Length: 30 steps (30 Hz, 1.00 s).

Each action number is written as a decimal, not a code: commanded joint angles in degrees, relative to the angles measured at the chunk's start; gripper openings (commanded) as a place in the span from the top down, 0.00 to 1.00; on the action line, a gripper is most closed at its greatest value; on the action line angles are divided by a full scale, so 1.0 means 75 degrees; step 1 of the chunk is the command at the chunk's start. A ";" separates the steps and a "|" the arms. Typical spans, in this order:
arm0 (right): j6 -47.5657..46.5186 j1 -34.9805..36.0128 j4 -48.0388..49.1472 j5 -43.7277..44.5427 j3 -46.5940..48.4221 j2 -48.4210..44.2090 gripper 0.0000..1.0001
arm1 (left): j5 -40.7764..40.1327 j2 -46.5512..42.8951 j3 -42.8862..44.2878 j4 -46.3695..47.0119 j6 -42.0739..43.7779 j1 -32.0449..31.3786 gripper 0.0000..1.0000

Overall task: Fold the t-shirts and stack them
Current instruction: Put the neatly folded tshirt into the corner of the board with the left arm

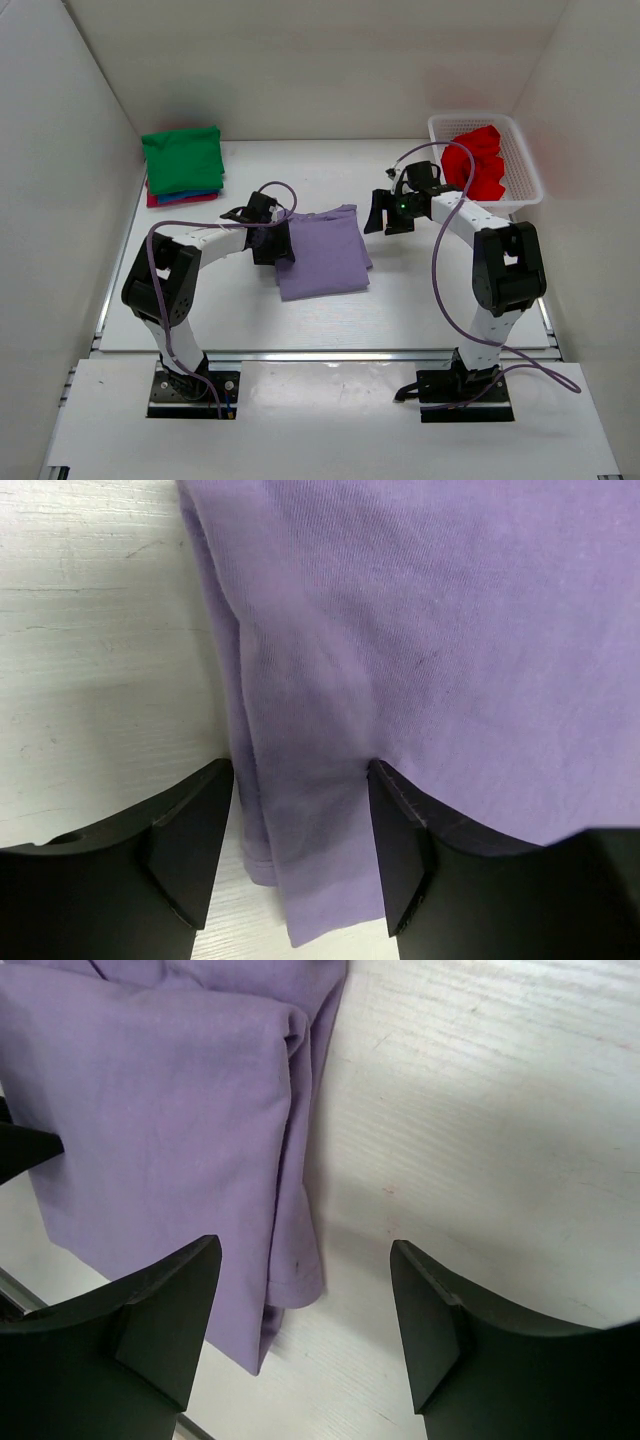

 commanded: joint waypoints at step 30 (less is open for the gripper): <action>0.0102 -0.0602 0.0733 -0.0857 -0.0882 -0.1236 0.36 | -0.2156 0.1090 0.2929 -0.2477 0.1545 -0.0209 1.00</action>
